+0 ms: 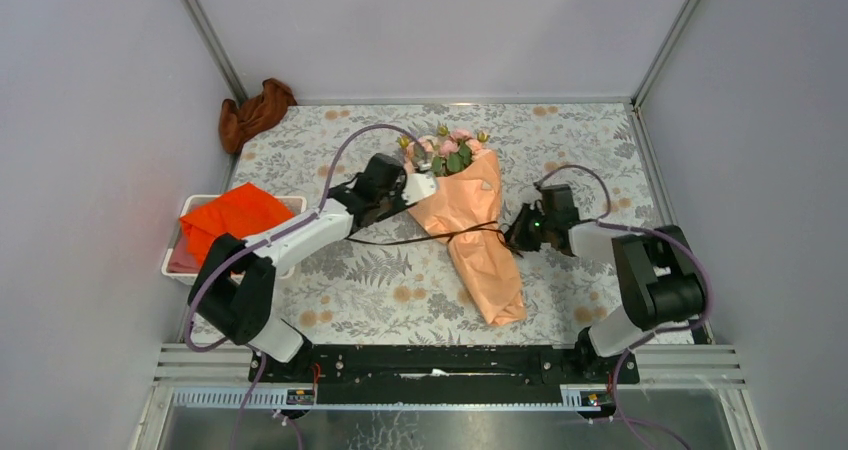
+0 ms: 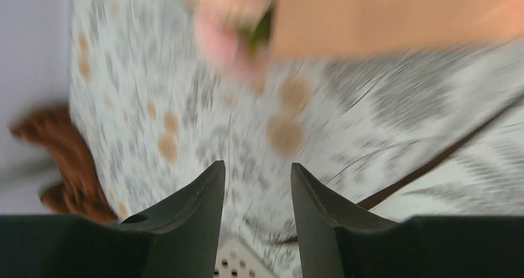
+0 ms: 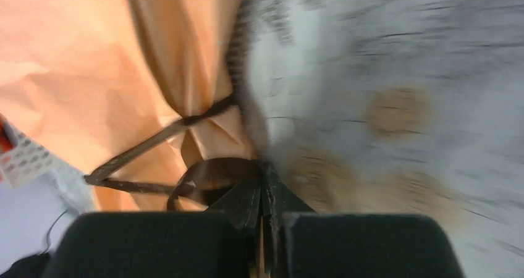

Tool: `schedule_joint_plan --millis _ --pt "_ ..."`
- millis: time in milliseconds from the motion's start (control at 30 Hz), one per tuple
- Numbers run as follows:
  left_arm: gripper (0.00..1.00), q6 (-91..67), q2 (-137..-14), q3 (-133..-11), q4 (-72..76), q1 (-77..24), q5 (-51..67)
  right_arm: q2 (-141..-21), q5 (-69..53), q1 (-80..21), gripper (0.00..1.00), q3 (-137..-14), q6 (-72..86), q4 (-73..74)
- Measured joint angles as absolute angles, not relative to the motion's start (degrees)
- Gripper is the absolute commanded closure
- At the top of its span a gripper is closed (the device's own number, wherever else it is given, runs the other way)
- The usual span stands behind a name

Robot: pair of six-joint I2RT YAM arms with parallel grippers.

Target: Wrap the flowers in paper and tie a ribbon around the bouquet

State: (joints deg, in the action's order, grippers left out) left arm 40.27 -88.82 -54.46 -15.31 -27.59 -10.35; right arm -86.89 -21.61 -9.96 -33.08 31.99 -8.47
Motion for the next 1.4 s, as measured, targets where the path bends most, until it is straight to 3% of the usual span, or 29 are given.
schedule_joint_plan --millis 200,400,567,667,767,900,1033,1267,1400 --pt "0.55 38.44 -87.90 -64.79 -24.51 -40.23 1.93 -94.50 -24.88 -22.22 1.00 -35.88 38.35 -15.16" --pt "0.54 39.62 -87.81 -70.19 -37.63 -40.03 19.62 -97.93 -28.71 -35.18 1.00 -40.16 45.71 -19.97" --pt "0.55 43.13 -86.78 -71.22 -46.02 -39.97 29.26 -95.13 -26.81 -35.51 1.00 -47.20 44.12 -15.53" --pt "0.49 43.09 -85.97 -70.87 -47.64 -38.15 30.65 -92.42 -23.94 -34.72 1.00 -53.36 40.25 -9.56" --pt "0.29 41.89 -85.45 -70.52 -46.94 -30.61 30.63 -90.06 -21.74 -34.41 1.00 -57.43 37.15 -6.22" --pt "0.23 43.72 -83.59 -66.65 -41.91 -14.46 27.55 -89.14 -20.97 -34.37 1.00 -59.22 34.76 -4.05" --pt "0.16 50.61 -83.85 -58.74 -37.04 -9.41 23.00 -90.54 -21.12 -34.39 1.00 -59.29 34.22 -2.00" --pt "0.16 58.72 -89.41 -49.04 -27.99 -9.76 19.07 -92.53 -21.96 -34.39 1.00 -59.29 34.15 -1.72" --pt "0.27 59.13 -91.77 -49.10 -20.40 -9.76 18.35 -92.53 -21.93 -34.37 1.00 -59.29 34.04 -1.63"
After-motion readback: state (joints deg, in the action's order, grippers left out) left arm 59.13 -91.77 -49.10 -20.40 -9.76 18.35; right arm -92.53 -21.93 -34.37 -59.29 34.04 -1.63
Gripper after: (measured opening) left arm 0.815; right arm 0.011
